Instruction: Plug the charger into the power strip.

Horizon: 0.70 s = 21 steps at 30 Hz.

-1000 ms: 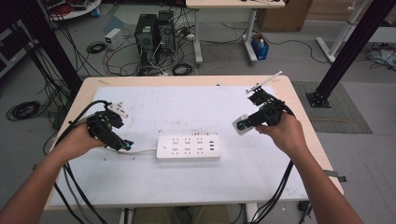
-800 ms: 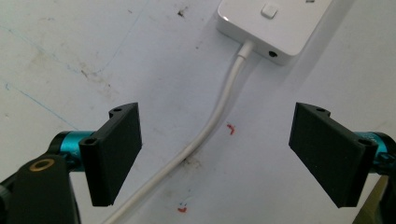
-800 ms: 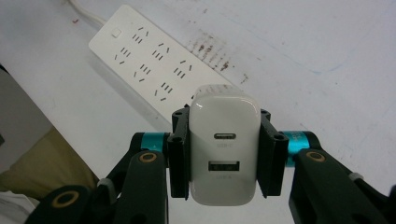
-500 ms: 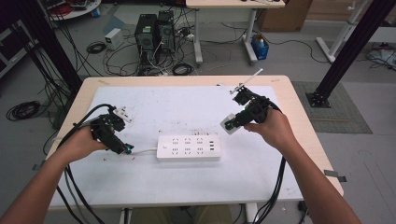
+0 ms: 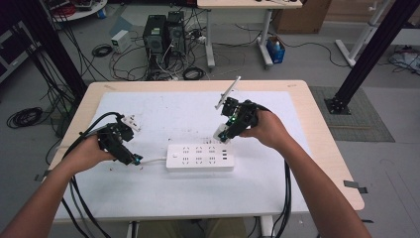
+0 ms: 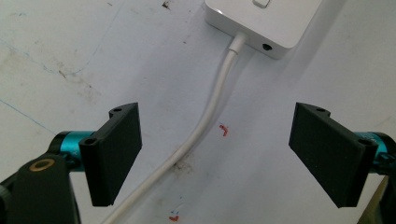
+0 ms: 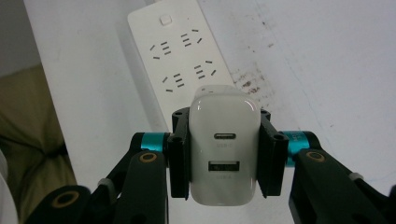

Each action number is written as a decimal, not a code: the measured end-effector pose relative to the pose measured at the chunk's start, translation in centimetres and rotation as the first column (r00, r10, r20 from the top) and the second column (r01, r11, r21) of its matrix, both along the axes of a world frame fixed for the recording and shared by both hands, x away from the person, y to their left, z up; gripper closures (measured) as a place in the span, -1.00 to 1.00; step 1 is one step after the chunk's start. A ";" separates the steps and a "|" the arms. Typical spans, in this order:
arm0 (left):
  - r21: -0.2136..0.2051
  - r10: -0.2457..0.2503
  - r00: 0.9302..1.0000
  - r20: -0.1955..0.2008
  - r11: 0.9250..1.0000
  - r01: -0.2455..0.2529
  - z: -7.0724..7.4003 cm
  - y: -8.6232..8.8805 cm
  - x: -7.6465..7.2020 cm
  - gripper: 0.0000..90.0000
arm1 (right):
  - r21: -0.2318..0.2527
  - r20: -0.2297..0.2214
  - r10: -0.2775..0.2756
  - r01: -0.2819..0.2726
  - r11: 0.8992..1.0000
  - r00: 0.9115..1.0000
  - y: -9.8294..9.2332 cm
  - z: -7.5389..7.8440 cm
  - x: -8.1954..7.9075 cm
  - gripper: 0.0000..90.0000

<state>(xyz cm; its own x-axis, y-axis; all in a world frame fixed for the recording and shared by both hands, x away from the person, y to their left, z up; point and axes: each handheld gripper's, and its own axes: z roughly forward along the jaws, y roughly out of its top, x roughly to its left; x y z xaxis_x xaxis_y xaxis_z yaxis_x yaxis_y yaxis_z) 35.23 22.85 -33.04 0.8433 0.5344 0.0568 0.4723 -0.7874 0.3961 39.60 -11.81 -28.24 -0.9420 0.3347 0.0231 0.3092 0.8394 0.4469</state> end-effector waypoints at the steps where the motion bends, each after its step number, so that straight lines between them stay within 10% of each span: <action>1: -0.004 0.001 1.000 -0.001 1.000 -0.001 0.0 0.0 0.0 -0.62 | -0.013 0.002 0.011 -0.011 1.000 1.000 0.3 -0.1 0.1 0.39; 21: -0.009 0.009 1.000 -0.014 1.000 -0.009 -0.9 0.6 0.2 -0.62 | -0.189 0.045 0.147 -0.136 0.973 0.988 3.4 -2.6 0.6 0.39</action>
<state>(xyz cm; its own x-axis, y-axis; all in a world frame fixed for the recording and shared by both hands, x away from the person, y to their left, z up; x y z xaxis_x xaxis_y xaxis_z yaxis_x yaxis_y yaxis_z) 35.39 23.41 -33.97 0.8393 0.5422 0.0400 0.4848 -0.7797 0.3962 40.23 -8.44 -30.79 -0.9781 0.1911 -0.0826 0.1594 0.9425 0.2937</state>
